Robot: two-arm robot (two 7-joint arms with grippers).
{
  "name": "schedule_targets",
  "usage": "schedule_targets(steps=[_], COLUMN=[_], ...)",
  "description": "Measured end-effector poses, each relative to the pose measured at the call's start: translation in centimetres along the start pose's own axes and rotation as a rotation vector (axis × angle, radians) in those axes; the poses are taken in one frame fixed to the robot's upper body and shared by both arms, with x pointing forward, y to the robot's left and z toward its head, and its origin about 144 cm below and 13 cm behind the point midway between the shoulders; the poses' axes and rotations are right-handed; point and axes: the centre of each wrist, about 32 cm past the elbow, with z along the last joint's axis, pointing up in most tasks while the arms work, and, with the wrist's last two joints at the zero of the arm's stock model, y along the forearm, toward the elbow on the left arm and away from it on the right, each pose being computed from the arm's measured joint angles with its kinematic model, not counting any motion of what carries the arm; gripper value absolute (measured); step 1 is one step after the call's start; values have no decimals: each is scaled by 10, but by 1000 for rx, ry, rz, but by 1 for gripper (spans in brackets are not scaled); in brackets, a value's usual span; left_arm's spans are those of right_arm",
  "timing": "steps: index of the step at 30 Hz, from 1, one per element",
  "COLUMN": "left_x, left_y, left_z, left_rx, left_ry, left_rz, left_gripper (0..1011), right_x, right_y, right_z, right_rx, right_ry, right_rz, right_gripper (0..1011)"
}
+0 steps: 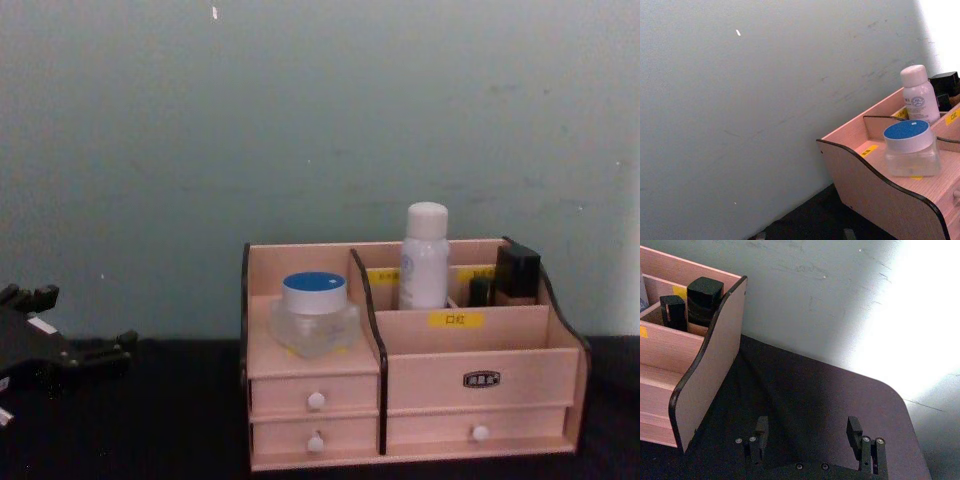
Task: Pick up the facial cleanser and watermelon frost from the table and place them into the tiered storage box.
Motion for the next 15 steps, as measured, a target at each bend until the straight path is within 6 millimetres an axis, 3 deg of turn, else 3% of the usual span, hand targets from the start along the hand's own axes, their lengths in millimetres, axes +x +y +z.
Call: schedule_targets(steps=[15], left_x=[0], left_y=[0], left_z=[0], left_rx=[0], left_ry=[0], left_rz=[0], left_gripper=[1001], right_x=[1], right_y=[0], right_z=[0], right_rx=[1], right_ry=[-1], right_rz=[2], right_gripper=[1003])
